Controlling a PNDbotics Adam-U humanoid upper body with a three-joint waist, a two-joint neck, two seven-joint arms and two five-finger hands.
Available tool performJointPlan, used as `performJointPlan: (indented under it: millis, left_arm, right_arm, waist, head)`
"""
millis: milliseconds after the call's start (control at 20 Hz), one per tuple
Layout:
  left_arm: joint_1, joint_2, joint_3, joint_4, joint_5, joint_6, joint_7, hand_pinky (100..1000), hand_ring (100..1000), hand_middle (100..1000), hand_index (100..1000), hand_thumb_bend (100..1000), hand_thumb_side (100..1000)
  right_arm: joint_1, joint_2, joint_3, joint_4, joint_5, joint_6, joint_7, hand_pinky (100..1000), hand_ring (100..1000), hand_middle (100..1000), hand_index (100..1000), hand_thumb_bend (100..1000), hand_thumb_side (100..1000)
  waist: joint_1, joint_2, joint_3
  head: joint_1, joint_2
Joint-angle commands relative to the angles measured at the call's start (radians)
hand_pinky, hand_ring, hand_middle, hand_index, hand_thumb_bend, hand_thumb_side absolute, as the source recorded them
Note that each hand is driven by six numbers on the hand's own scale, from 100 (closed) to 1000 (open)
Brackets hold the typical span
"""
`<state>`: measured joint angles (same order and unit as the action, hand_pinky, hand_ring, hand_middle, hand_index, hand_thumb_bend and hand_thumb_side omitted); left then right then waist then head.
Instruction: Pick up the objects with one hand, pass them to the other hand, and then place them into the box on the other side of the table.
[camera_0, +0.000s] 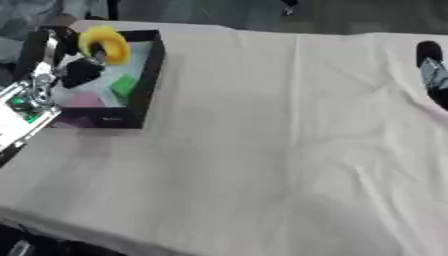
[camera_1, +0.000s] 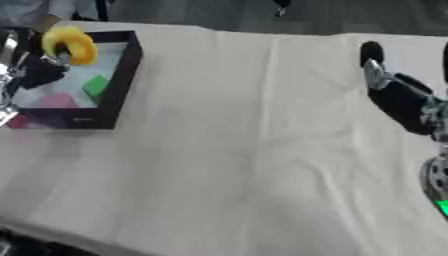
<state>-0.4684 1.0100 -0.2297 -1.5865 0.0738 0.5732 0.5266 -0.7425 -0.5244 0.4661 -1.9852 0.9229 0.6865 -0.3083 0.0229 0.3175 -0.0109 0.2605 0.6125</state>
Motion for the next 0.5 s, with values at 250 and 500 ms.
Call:
performJointPlan:
  millis: [250,500]
  left_arm:
    - [-0.008,0.024,0.007,0.021,-0.067,0.292,0.159,1000,873,729,803,425,772]
    - [-0.009,0.022,0.010,0.020,-0.123,0.313,0.059,1000,873,738,820,432,692]
  right_arm:
    - [-0.008,-0.023,-0.018,-0.015,0.003,-0.006,-0.008,832,853,830,827,470,230]
    - [-0.005,-0.025,-0.021,-0.015,0.003,-0.012,-0.010,833,853,830,827,471,227]
  waist:
    - [-0.005,-0.013,0.002]
    - [-0.004,-0.021,0.000]
  head:
    - [0.001,-0.006]
    - [-0.001,-0.003]
